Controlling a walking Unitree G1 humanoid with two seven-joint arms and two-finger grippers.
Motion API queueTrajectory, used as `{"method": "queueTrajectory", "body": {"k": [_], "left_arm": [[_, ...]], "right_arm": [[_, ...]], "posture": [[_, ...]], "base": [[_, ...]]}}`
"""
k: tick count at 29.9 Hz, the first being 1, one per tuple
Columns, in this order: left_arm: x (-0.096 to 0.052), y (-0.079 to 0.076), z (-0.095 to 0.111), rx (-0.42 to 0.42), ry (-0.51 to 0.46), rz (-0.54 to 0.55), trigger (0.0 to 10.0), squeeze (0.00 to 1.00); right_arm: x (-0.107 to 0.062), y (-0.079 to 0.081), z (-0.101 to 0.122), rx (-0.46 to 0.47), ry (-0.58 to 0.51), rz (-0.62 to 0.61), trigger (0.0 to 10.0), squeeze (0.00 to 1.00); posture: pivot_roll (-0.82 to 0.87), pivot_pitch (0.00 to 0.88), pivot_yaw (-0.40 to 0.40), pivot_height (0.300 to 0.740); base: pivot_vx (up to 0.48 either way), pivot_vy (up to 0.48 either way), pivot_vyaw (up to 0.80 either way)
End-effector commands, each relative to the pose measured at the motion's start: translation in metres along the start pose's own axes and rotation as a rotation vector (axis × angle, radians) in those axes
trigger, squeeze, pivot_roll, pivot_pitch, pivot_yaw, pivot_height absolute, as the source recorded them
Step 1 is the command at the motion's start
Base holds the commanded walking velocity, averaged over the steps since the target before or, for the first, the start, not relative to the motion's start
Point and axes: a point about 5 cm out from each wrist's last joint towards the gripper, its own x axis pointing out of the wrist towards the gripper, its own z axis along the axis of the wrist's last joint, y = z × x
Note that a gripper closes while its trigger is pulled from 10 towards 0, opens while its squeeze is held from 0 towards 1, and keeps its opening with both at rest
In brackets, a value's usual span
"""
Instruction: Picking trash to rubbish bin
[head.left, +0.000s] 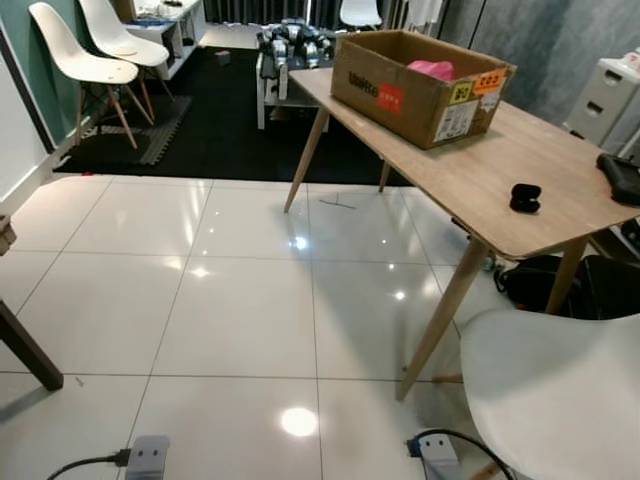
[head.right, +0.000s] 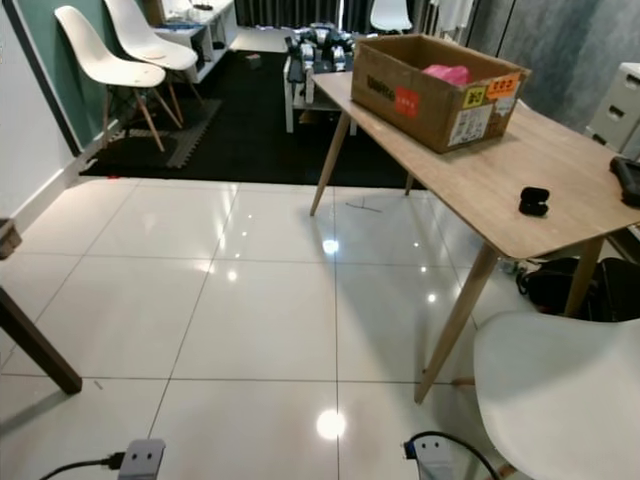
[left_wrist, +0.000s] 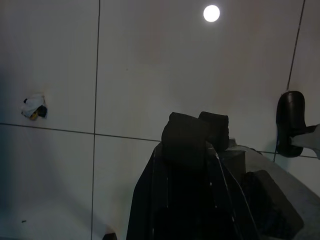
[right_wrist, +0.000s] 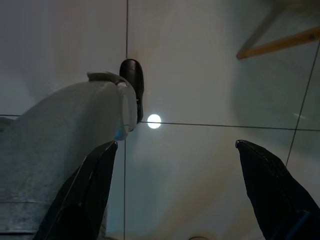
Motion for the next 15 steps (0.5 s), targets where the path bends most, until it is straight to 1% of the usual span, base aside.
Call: {"method": "queueTrajectory", "body": {"k": [1, 3, 15], "left_arm": [[-0.0001, -0.0034, -0.0042, 0.010, 0.020, -0.011, 10.0, 0.00], [0.0000, -0.0028, -0.0035, 0.015, 0.019, -0.011, 10.0, 0.00], [0.0004, -0.0013, 0.0010, 0.037, 0.011, -0.021, 10.0, 0.00]], "right_arm": [[-0.0002, -0.0008, -0.0028, 0.011, 0.000, -0.002, 10.0, 0.00], [-0.0002, -0.0007, -0.0031, 0.011, 0.000, 0.000, 10.0, 0.00], [-0.0001, 0.0007, -0.0035, 0.011, -0.005, 0.005, 10.0, 0.00]], "posture": [[0.09, 0.000, -0.016, 0.740], [0.09, 0.000, -0.016, 0.740], [0.08, 0.000, -0.005, 0.740]], "base": [[0.326, 0.000, 0.00], [0.000, 0.000, 0.00], [0.342, 0.000, 0.00]]}}
